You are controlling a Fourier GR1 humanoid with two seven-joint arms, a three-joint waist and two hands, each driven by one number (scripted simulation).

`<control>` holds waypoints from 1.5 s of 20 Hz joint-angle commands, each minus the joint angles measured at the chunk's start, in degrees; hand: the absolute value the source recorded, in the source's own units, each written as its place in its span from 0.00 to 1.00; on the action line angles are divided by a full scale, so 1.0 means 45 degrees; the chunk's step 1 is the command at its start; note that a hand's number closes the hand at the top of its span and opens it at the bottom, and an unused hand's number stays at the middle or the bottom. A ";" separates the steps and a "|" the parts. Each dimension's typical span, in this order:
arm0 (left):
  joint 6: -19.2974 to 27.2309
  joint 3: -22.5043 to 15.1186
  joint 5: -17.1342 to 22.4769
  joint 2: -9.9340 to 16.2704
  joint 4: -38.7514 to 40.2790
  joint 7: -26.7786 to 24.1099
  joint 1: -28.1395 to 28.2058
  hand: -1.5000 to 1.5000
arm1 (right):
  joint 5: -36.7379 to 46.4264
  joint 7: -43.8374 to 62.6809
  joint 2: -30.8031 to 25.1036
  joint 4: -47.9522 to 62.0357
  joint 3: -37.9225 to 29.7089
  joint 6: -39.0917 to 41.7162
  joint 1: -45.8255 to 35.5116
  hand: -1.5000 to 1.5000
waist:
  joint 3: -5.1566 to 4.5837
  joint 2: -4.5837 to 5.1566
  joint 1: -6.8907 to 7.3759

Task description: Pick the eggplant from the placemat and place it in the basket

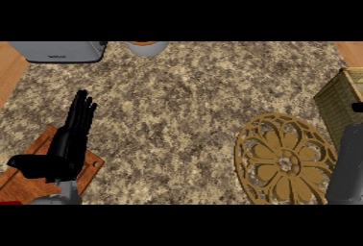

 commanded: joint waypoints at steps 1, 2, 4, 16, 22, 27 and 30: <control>-0.0569 0.0405 0.0512 0.0417 -0.0071 0.0125 -0.0099 0.50 | 0.0063 0.0985 0.0237 0.0172 0.0163 -0.2391 0.0078 0.00 | 0.0004 0.0022 0.0077; -0.0057 -0.0130 -0.0098 -0.0197 0.0502 -0.0224 -0.0103 0.50 | -0.0018 0.0605 -0.0062 0.0096 0.0291 -0.2254 0.0309 0.00 | 0.0002 0.0017 0.0005; -0.0182 0.0232 0.0197 0.0138 -0.0306 0.0045 0.0117 0.50 | -0.0145 -0.0112 -0.0820 -0.0755 0.0158 -0.1816 0.0310 0.00 | 0.0000 -0.0018 -0.0023; 0.0309 -0.0253 -0.0629 -0.0403 0.0102 -0.0674 0.0619 0.50 | 0.4081 0.1897 0.0615 -0.5400 0.1451 0.0620 0.0415 0.00 | -0.0019 -0.0072 -0.0089; -0.0359 0.0103 -0.0050 0.0131 -0.0124 -0.0080 0.0315 0.50 | 0.4178 0.2695 0.0640 -0.8645 0.3118 0.0886 0.2008 0.00 | -0.0007 -0.0054 -0.0029; -0.0197 -0.0006 -0.0051 -0.0148 -0.0400 -0.0075 0.0529 0.50 | 0.3509 0.1491 0.0643 -1.1951 0.4152 0.3219 0.2631 0.00 | -0.0007 -0.0070 -0.0090; -0.0110 0.0291 -0.0163 -0.0083 0.0351 -0.0414 0.0078 0.50 | 0.3478 0.2103 0.0643 -1.3488 0.5707 0.3853 0.4031 0.00 | -0.0009 -0.0040 -0.0095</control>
